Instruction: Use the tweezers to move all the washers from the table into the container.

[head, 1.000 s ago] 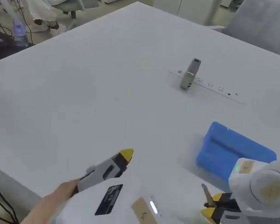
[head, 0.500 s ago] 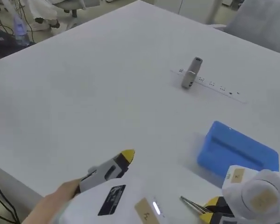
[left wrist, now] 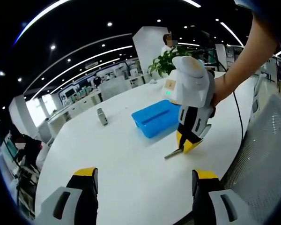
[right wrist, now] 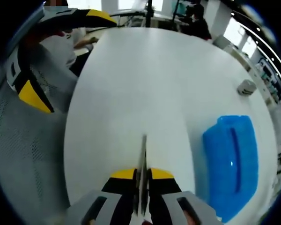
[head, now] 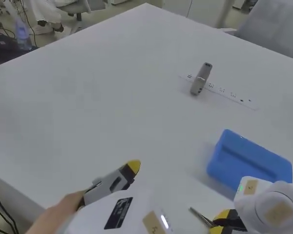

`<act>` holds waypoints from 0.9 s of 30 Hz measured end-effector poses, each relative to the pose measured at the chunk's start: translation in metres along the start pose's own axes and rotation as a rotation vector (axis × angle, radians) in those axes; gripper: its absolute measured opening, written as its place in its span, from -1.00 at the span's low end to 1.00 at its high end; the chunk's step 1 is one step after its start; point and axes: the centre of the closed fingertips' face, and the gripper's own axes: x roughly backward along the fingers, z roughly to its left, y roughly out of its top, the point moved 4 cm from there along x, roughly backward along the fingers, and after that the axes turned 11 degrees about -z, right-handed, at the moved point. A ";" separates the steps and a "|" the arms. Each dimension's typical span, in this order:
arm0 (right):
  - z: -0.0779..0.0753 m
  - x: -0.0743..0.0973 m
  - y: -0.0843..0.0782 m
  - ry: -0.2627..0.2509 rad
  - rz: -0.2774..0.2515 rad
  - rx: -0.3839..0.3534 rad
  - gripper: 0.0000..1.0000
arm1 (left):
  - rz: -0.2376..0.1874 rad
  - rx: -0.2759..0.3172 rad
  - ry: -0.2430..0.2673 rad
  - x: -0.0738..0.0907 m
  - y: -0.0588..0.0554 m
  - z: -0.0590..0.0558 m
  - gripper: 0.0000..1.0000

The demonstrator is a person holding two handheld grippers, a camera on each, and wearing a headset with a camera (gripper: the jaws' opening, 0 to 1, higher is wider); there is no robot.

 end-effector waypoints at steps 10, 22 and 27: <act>0.007 0.061 0.006 -0.287 -0.268 -0.382 -0.62 | 0.000 0.055 -0.025 0.000 0.001 -0.001 0.74; 0.043 0.128 -0.011 -0.571 -0.427 -0.579 0.14 | -0.009 0.136 -0.026 0.003 0.005 0.004 0.99; 0.044 0.138 -0.021 -0.640 -0.410 -0.592 0.46 | -0.018 0.169 0.001 0.008 0.009 0.011 0.99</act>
